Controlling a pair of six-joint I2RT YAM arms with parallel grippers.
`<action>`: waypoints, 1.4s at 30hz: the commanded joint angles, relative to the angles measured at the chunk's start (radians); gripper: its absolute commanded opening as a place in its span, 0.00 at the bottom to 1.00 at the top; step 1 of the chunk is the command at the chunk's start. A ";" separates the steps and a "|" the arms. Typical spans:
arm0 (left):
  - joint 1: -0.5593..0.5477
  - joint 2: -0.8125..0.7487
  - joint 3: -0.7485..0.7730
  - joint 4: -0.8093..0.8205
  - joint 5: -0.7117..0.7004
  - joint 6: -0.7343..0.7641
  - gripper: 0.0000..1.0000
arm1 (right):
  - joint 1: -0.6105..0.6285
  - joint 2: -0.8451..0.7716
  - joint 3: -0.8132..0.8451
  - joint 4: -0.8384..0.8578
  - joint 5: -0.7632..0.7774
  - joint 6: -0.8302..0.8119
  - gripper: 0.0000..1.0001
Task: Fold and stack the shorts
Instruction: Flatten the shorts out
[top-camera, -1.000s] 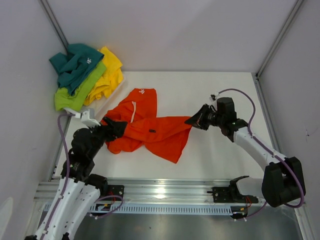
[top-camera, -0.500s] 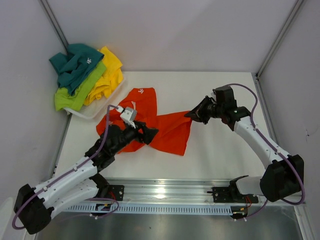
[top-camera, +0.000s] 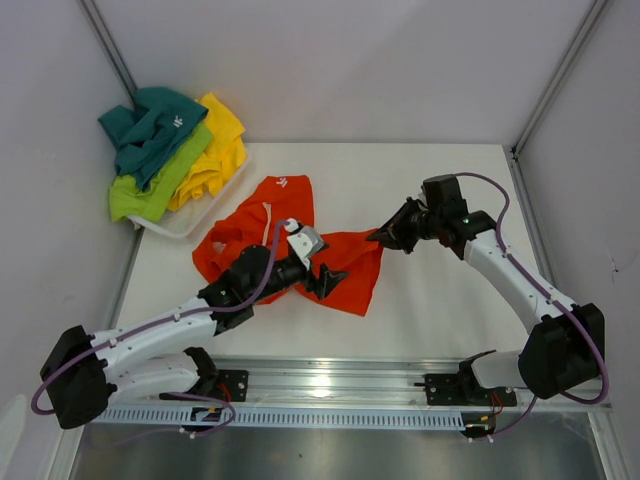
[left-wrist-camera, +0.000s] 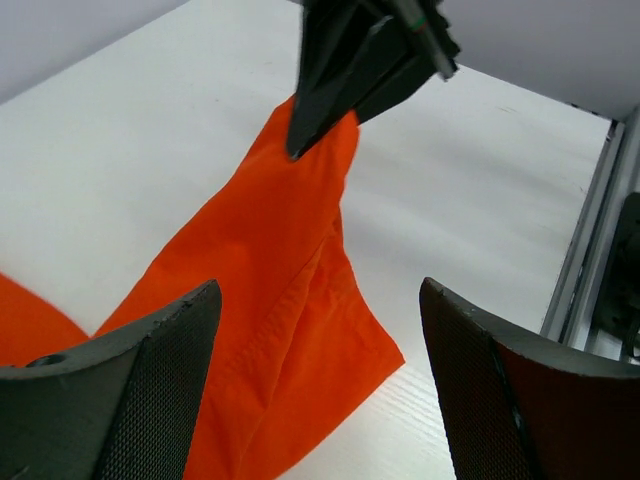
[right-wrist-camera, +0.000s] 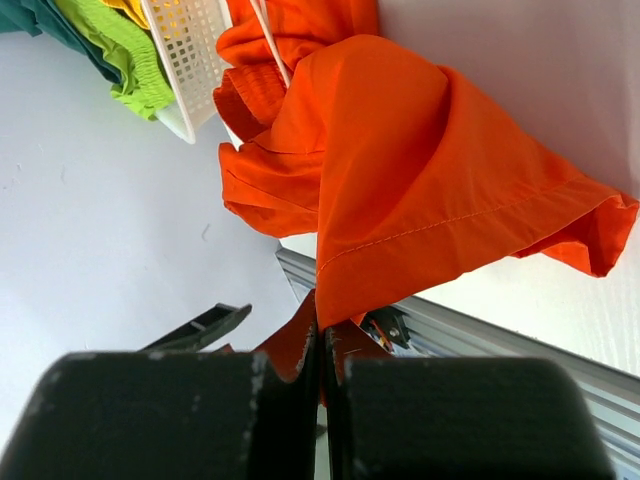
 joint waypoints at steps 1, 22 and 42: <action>-0.035 0.041 0.084 0.016 0.069 0.120 0.82 | 0.007 -0.002 0.031 -0.001 -0.008 0.020 0.00; -0.095 0.266 0.173 -0.058 -0.115 0.275 0.60 | 0.012 -0.020 0.034 0.016 -0.042 0.035 0.00; -0.081 0.247 0.262 -0.168 -0.062 0.231 0.00 | -0.028 -0.103 -0.036 0.177 -0.008 -0.259 0.27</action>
